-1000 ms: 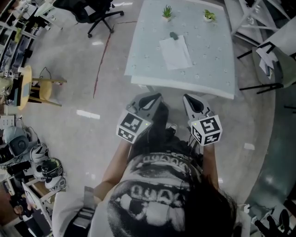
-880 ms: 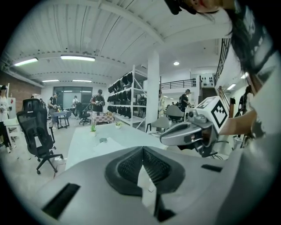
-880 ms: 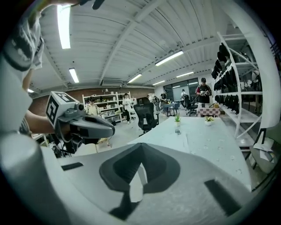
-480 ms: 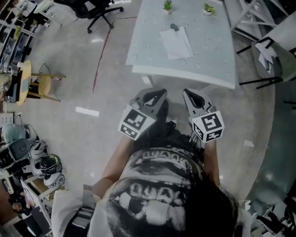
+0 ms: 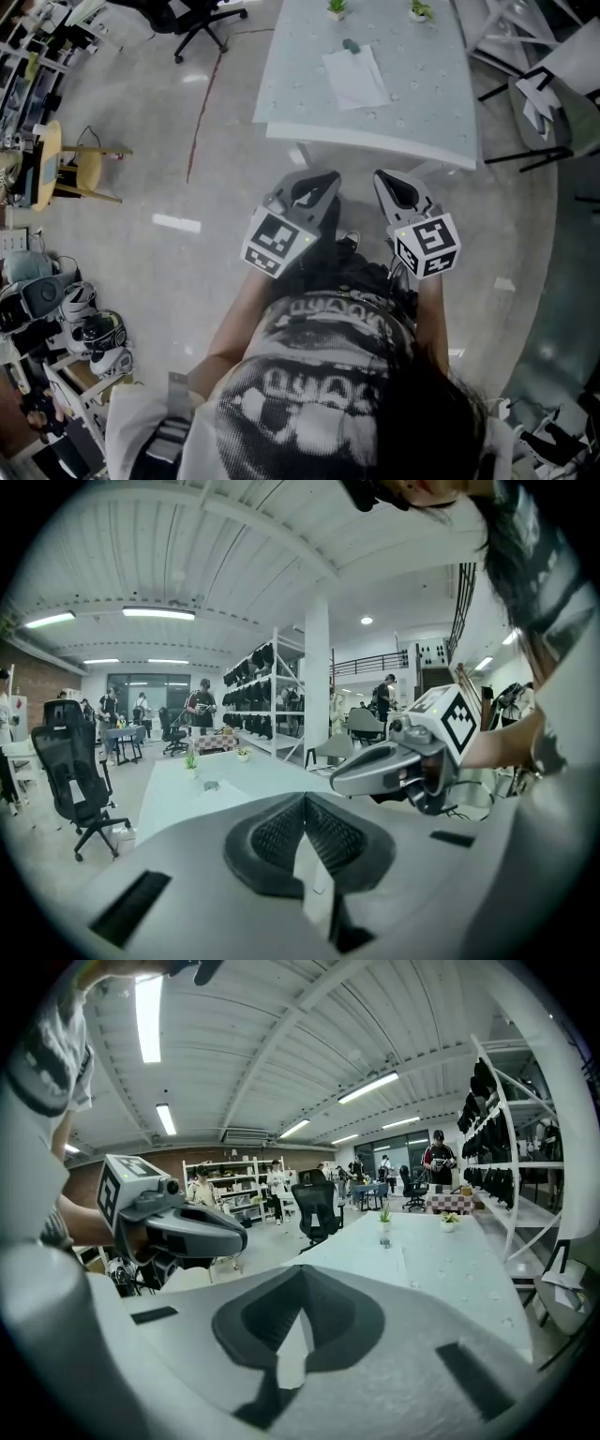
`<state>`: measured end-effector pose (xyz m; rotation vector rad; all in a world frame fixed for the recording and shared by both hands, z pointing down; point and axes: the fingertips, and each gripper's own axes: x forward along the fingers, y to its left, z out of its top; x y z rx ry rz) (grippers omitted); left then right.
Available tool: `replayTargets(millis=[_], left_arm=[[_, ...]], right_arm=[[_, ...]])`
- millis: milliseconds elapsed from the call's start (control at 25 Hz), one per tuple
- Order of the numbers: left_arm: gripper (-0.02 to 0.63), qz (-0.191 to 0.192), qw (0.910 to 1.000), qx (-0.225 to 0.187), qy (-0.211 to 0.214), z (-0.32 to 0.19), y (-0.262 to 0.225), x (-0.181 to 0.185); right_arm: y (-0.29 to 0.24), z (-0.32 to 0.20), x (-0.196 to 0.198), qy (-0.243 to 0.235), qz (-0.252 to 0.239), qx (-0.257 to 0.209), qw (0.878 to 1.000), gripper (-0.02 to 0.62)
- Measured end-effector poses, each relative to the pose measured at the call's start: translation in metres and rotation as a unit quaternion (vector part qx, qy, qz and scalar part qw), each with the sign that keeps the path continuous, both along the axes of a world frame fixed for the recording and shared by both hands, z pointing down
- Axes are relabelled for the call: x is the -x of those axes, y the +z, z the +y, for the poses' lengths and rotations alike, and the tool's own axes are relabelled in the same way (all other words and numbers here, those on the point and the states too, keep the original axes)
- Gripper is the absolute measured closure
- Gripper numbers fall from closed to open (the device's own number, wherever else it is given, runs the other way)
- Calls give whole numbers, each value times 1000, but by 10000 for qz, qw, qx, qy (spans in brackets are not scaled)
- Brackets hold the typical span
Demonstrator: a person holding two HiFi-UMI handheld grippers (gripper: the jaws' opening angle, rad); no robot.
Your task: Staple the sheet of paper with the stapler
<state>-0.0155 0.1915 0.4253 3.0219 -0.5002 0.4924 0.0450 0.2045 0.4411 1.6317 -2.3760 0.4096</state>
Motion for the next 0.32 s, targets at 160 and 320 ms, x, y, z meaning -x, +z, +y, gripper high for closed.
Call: replayTargets(millis=[160, 320], left_arm=[[603, 4, 10000, -20, 48, 4, -1, -5], [603, -6, 10000, -32, 69, 6, 0, -7]], right_arm=[[-1, 4, -6, 64, 5, -2, 10000, 592], [-1, 6, -10, 88, 19, -6, 10000, 592]])
